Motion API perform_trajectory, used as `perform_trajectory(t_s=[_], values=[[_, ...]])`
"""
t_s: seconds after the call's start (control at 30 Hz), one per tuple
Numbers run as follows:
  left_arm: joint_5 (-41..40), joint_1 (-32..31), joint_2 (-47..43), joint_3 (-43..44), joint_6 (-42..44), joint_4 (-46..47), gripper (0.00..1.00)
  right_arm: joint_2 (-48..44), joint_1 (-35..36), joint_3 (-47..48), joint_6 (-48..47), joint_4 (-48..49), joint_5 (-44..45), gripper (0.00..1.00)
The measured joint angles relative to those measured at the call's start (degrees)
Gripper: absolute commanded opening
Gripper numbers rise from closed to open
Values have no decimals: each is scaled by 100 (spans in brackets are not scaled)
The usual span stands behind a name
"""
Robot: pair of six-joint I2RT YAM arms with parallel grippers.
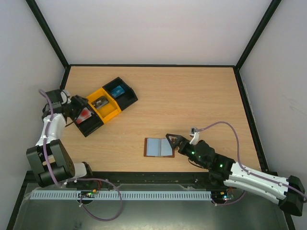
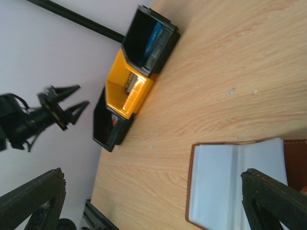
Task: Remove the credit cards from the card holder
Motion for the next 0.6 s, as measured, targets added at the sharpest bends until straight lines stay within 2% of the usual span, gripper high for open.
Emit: perform_trajectory(t_s=[0.13,0.23,0.33,0.5,0.6], values=[[385,-459,-199,-4,105,-76,62,579,0,188,-44,-46,-166,99],[612,-761,-479,-57,256,-168,62,1003,0,286,-68,-20,-352,92],[789,-960,-835,-258,365,-229,62,1364,0,299,-52,7,-555,81],[1104,-1445,-1405,-811,439,-310,59,1792,2,299,-20,234,-789,52],[1252,-1856,-1589,-1073,374,-302,58,2050,2,315,15,352,-870,46]])
